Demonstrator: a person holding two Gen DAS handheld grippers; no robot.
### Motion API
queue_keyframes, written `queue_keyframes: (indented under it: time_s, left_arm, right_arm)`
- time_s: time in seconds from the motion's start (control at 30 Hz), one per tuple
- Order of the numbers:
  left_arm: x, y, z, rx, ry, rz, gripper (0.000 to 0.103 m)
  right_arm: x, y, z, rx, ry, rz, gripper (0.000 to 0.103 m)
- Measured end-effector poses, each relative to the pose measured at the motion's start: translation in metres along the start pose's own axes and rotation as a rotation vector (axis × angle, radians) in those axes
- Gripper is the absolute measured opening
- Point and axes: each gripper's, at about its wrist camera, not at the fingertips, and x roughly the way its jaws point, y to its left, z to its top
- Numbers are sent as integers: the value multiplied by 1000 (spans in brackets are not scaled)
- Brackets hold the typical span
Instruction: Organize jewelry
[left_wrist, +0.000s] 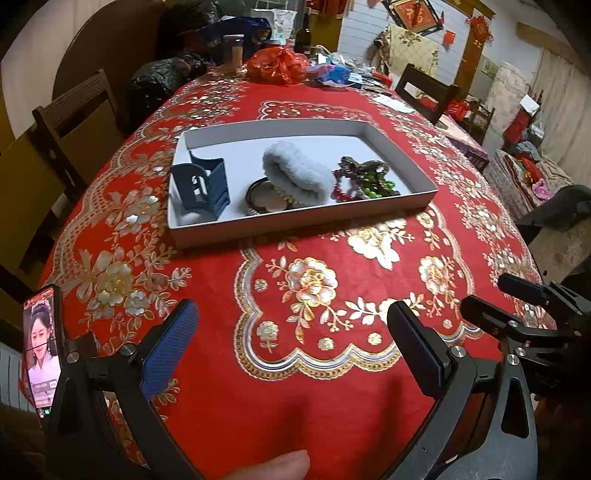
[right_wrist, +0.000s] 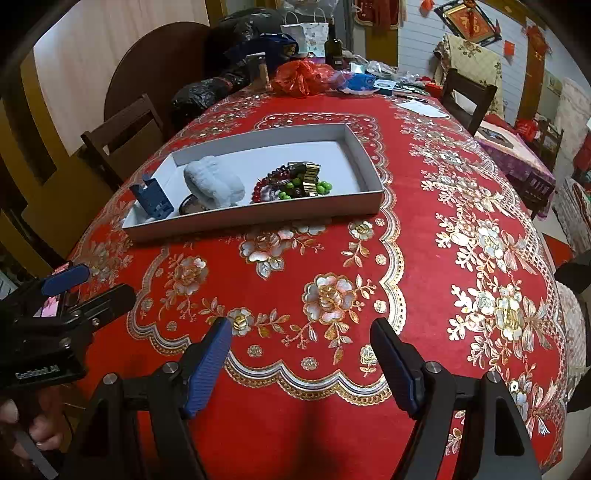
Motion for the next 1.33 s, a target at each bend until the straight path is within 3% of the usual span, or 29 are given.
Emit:
queue_keyframes:
  time_s: [1.0, 1.33]
  left_arm:
    - [5, 2, -4, -18, 26, 25, 102]
    - [-1, -1, -5, 7, -18, 44, 102]
  right_arm:
    - [-3, 9, 0, -29, 6, 3, 75]
    - [-5, 9, -1, -21, 2, -1, 76]
